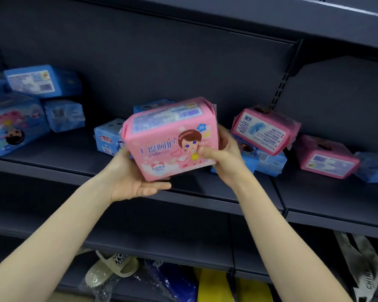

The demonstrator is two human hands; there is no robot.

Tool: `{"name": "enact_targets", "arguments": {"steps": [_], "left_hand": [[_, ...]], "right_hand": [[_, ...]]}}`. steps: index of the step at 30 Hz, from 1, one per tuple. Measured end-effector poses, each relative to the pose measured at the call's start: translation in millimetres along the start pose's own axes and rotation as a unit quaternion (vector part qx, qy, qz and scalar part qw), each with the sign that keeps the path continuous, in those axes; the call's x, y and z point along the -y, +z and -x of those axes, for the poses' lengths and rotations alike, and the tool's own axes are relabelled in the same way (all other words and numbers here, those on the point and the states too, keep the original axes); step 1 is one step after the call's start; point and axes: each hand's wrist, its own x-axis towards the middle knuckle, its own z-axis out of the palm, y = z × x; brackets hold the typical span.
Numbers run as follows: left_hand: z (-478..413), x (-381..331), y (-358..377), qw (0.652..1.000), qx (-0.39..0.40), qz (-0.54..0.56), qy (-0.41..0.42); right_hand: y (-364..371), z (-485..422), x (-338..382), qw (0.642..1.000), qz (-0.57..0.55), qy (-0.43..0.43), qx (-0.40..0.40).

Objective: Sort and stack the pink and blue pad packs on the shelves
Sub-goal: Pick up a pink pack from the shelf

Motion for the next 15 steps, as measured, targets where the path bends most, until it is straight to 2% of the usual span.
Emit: {"name": "enact_targets", "arguments": {"steps": [2,4,7,10,12,15], "left_hand": [[0.1,-3.1,-0.4,0.993,-0.055,-0.081,0.071],[0.0,-1.7,2.6,0.974,-0.078,-0.133,0.165],[1.2,-1.9,2.1,0.933,-0.061,-0.198,0.295],[-2.8,-5.2,0.2,0.9,-0.074,-0.253,0.346],[-6.6,-4.5,0.1,0.885,-0.111,-0.265,0.367],[-10.7,-1.3,0.7,0.885,-0.135,-0.229,0.382]], "right_hand": [[2.4,3.2,-4.9,0.995,-0.082,0.017,-0.047],[3.7,4.9,-8.6,0.985,-0.145,0.041,-0.081],[6.3,6.6,-13.3,0.98,-0.157,0.068,-0.103],[9.2,9.4,-15.0,0.977,-0.155,0.104,-0.099],[9.2,10.7,-11.5,0.978,-0.134,0.134,-0.091],[10.5,11.8,1.3,0.987,0.038,0.13,-0.082]]}}
